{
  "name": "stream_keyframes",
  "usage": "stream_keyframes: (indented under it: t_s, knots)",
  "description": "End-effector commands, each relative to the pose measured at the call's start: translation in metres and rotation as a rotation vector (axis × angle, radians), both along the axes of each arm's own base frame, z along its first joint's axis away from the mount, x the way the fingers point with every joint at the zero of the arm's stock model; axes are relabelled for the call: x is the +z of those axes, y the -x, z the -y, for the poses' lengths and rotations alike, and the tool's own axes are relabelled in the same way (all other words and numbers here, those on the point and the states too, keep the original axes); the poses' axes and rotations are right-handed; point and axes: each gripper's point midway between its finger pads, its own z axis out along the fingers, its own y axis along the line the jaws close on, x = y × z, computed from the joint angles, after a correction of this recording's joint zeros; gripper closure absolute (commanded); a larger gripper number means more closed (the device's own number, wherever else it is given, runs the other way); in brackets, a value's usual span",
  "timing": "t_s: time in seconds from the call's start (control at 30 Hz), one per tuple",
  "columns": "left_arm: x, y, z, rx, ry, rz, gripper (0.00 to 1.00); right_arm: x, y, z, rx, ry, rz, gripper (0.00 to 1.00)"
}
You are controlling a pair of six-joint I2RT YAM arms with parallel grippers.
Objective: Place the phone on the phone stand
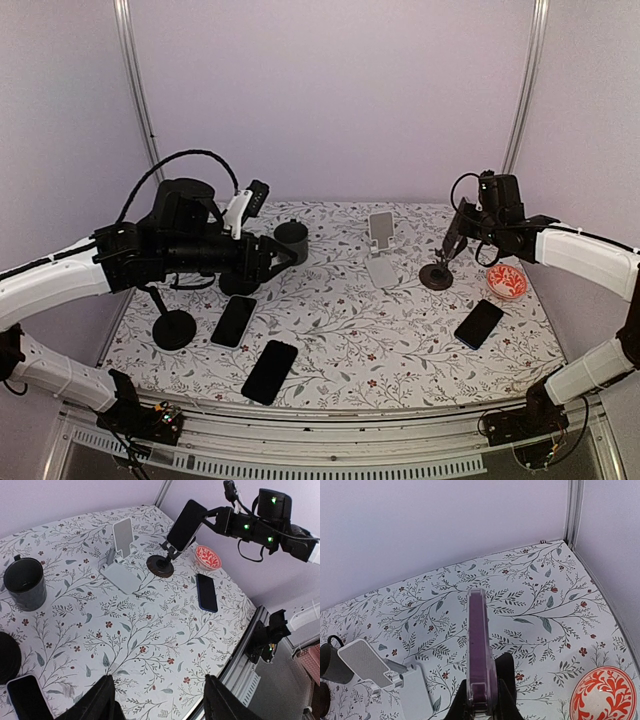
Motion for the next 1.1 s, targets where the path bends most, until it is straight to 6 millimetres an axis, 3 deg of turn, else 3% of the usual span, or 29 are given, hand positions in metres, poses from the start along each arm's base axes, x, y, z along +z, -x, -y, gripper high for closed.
stream_keyframes:
  t_s: [0.0,0.73,1.07]
  knots:
    - [0.009,0.002,0.005,-0.019,0.005,0.018,0.39,0.009,-0.009,-0.001,-0.022,-0.04,0.057,1.0]
    - [0.005,-0.001,0.009,-0.037,-0.032,0.032,0.38,-0.015,-0.012,-0.015,-0.027,-0.015,0.009,1.0]
    - [0.0,-0.001,0.007,-0.032,-0.04,0.025,0.38,-0.03,-0.005,-0.014,-0.062,-0.05,-0.047,0.91]
